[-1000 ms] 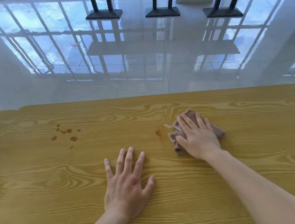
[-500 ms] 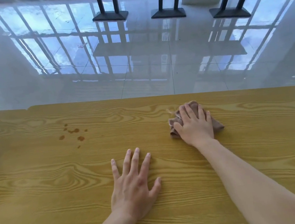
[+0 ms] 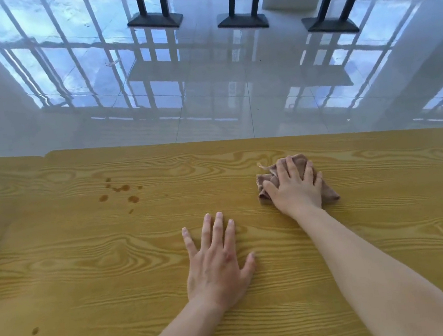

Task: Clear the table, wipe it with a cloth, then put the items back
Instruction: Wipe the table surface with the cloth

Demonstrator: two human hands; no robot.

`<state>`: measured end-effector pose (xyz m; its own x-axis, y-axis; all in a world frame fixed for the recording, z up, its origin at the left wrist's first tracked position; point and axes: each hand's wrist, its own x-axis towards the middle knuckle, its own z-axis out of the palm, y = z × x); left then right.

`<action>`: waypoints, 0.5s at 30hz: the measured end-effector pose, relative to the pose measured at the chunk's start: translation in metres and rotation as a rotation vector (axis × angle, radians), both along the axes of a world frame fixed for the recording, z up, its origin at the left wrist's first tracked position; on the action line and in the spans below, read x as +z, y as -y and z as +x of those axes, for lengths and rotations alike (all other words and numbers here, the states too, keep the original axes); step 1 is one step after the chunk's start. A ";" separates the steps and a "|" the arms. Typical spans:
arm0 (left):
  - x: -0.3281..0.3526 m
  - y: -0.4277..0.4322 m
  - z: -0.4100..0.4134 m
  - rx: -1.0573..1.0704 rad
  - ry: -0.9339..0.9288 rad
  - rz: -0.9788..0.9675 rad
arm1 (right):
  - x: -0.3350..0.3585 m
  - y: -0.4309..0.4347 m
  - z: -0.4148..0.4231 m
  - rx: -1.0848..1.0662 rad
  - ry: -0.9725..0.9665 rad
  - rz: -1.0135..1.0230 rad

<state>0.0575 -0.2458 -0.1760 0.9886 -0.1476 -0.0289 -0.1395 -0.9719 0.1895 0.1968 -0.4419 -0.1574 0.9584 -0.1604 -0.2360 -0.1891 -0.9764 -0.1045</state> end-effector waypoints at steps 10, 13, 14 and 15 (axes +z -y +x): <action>0.001 -0.087 -0.061 0.052 -0.056 0.038 | -0.009 0.003 -0.052 0.328 0.057 -0.032; 0.001 -0.097 -0.085 0.163 -0.076 0.056 | -0.001 -0.059 -0.030 0.203 0.042 -0.021; 0.002 -0.097 -0.088 0.179 -0.066 0.061 | -0.002 -0.083 -0.038 0.288 0.047 0.007; 0.003 -0.096 -0.088 0.187 -0.060 0.060 | -0.005 -0.100 -0.053 0.414 0.064 0.024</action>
<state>-0.0310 -0.1502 -0.1728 0.9949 0.0420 -0.0915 0.0540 -0.9897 0.1327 0.1436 -0.3414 -0.1620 0.9537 0.2462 -0.1729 0.2263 -0.9657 -0.1271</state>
